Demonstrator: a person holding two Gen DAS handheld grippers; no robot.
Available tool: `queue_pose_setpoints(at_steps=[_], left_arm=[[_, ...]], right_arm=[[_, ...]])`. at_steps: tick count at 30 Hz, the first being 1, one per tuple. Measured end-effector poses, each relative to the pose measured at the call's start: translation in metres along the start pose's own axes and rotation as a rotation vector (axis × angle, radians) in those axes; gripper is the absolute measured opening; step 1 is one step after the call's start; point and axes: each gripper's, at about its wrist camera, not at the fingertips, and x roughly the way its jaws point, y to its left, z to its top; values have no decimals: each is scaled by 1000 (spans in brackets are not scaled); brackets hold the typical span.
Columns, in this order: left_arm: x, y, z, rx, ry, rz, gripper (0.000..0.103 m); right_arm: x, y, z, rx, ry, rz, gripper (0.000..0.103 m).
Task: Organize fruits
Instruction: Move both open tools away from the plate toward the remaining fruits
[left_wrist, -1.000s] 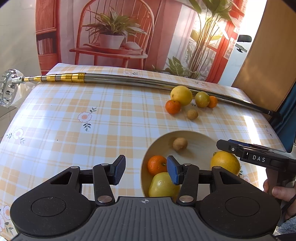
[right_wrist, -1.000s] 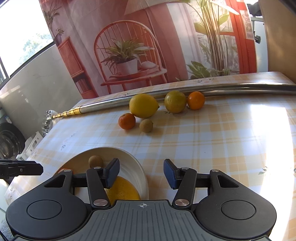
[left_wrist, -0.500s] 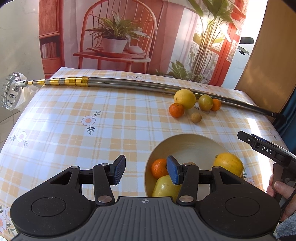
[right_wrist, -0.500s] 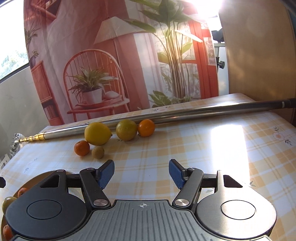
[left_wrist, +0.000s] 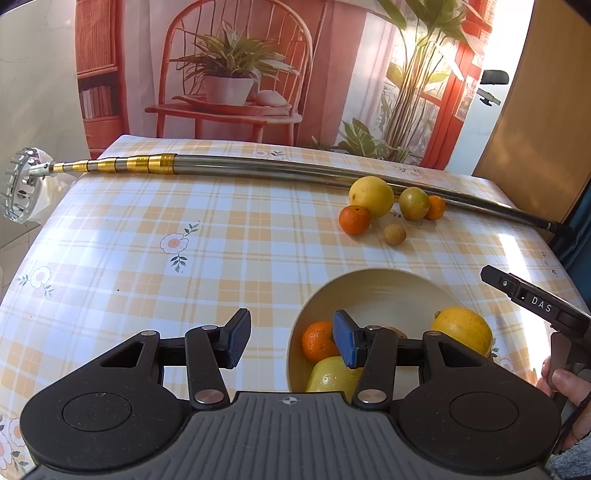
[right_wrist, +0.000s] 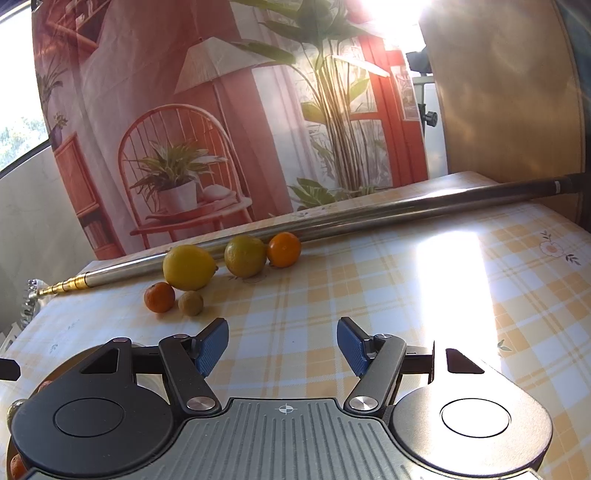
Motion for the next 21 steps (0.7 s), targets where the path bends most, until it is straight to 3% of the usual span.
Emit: queue_pose_setpoints(at_steps=[13,21], left_arm=[[-3,-22,58,115,-111,-39,52],[-6,-21,85,142,-158,-26,52]], right_arm=[[4,-3,5,31,24,-6,62],[4,4,25,-20,22,19,62]])
